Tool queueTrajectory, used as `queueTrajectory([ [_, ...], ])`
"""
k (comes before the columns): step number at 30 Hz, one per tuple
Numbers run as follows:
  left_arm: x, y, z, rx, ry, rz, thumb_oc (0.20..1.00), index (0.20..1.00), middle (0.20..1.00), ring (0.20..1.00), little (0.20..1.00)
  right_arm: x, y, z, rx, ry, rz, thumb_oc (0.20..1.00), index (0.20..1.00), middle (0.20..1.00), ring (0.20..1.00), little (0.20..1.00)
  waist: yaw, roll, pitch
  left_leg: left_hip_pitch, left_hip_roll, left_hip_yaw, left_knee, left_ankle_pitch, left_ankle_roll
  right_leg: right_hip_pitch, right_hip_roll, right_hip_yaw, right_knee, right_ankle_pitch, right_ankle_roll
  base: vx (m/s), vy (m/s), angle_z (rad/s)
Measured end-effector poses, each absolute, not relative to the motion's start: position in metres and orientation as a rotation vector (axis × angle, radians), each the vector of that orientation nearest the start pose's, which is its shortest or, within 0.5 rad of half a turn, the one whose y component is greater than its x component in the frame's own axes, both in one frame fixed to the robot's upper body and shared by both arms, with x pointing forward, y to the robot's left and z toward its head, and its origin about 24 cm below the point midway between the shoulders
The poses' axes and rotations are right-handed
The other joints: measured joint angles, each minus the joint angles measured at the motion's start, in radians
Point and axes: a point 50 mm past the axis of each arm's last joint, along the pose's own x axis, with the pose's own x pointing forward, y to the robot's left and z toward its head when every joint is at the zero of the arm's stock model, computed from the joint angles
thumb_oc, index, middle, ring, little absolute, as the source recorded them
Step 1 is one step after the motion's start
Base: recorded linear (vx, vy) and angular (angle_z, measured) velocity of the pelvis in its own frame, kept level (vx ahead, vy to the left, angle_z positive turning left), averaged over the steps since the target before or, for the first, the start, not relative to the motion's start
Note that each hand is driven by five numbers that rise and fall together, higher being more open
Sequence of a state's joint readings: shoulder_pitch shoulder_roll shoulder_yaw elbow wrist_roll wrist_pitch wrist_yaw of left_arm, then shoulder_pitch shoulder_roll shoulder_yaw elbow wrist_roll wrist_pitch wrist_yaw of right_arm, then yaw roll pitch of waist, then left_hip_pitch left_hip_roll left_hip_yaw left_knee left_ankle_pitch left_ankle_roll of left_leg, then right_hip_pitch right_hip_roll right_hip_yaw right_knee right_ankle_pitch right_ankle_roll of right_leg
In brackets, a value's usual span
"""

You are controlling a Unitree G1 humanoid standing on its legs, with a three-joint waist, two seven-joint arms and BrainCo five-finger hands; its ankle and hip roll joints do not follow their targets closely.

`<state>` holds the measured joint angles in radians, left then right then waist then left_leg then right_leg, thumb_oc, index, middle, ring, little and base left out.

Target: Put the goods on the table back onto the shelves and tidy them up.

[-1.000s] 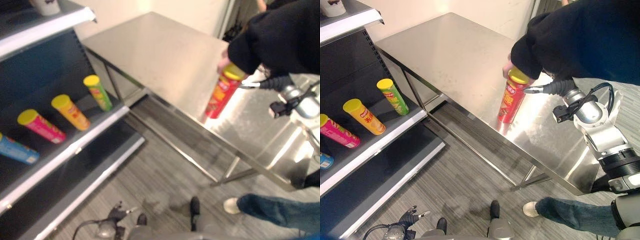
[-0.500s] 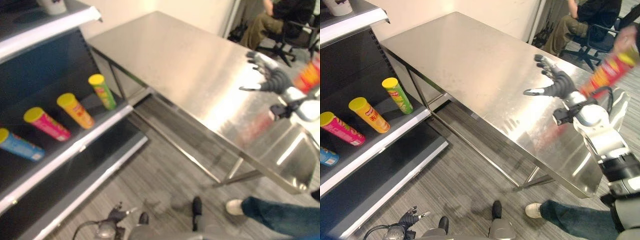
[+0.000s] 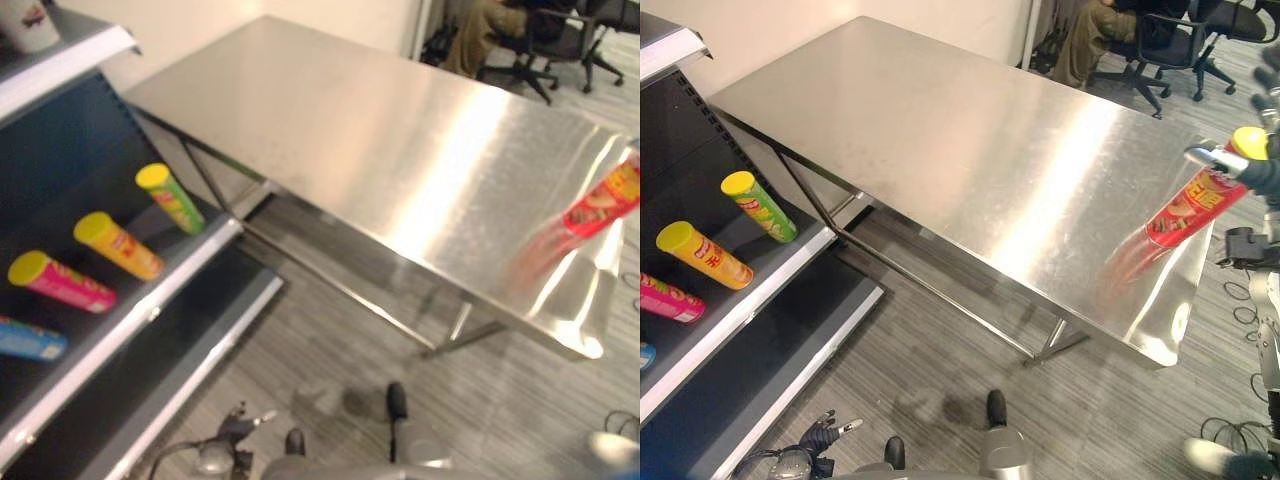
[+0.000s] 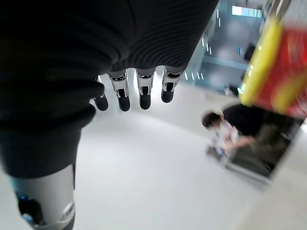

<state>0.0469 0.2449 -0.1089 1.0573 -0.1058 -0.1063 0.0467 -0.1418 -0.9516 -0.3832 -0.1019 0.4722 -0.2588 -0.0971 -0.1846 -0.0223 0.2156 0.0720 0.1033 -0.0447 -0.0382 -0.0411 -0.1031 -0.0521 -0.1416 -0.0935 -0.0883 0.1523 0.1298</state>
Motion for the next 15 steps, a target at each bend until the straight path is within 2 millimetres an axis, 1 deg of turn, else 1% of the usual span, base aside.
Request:
queueTrajectory([
  [3,0.124,0.233,-0.144,0.207,0.974,0.124,1.000,1.000,1.000,1.000,1.000,0.220,-0.316,0.279,-0.448,-0.834,-0.268,1.000,1.000,1.000,1.000,1.000,-0.007,-0.002,-0.002,0.004,0.000,0.003,-0.003,0.000,0.000,-0.001,0.000,0.008,0.000,0.001,0.001,0.01,0.016,-0.09],
  [6,0.130,0.232,-0.142,0.209,0.950,0.125,1.000,1.000,1.000,1.000,1.000,0.211,-0.324,0.282,-0.462,-0.858,-0.326,1.000,1.000,1.000,1.000,1.000,-0.006,-0.010,-0.007,0.003,0.000,0.003,-0.003,0.000,0.000,-0.002,0.002,0.009,0.000,0.002,0.000,-0.01,0.022,-0.01],
  [8,0.130,0.233,-0.142,0.214,0.950,0.130,1.000,1.000,1.000,1.000,1.000,0.205,-0.336,0.273,-0.541,-0.792,-0.391,1.000,1.000,1.000,1.000,1.000,-0.008,-0.020,-0.014,0.004,-0.001,0.006,-0.003,0.000,0.000,-0.005,0.005,0.013,0.000,0.006,-0.004,0.02,0.018,-0.03],
  [10,0.127,0.235,-0.142,0.222,0.961,0.136,1.000,1.000,1.000,1.000,1.000,0.207,-0.350,0.260,-0.574,-0.692,-0.451,1.000,1.000,1.000,1.000,1.000,-0.005,-0.030,-0.021,0.015,0.001,0.020,-0.012,0.000,0.001,-0.006,0.008,0.025,0.000,0.005,-0.003,0.01,-0.007,-0.18],
  [13,0.124,0.235,-0.143,0.226,0.970,0.137,1.000,1.000,1.000,1.000,1.000,0.206,-0.370,0.243,-0.633,-0.560,-0.527,1.000,1.000,1.000,1.000,1.000,-0.009,-0.034,-0.031,0.020,0.003,0.030,-0.017,0.000,0.001,-0.005,0.008,0.032,0.000,0.005,-0.001,0.00,-0.019,-0.11],
  [14,0.125,0.238,-0.142,0.234,0.969,0.143,1.000,1.000,1.000,1.000,1.000,0.205,-0.383,0.231,-0.657,-0.467,-0.570,1.000,1.000,1.000,1.000,1.000,-0.009,-0.037,-0.033,0.020,0.004,0.030,-0.016,0.000,0.001,-0.005,0.009,0.032,0.000,0.002,0.003,0.00,0.000,0.00],
  [15,0.124,0.238,-0.142,0.235,0.971,0.143,1.000,1.000,1.000,1.000,1.000,0.205,-0.387,0.227,-0.662,-0.440,-0.586,1.000,1.000,1.000,1.000,1.000,-0.009,-0.037,-0.033,0.021,0.004,0.030,-0.016,0.000,0.001,-0.005,0.009,0.032,0.000,0.002,0.003,-0.01,-0.064,-0.01],
])
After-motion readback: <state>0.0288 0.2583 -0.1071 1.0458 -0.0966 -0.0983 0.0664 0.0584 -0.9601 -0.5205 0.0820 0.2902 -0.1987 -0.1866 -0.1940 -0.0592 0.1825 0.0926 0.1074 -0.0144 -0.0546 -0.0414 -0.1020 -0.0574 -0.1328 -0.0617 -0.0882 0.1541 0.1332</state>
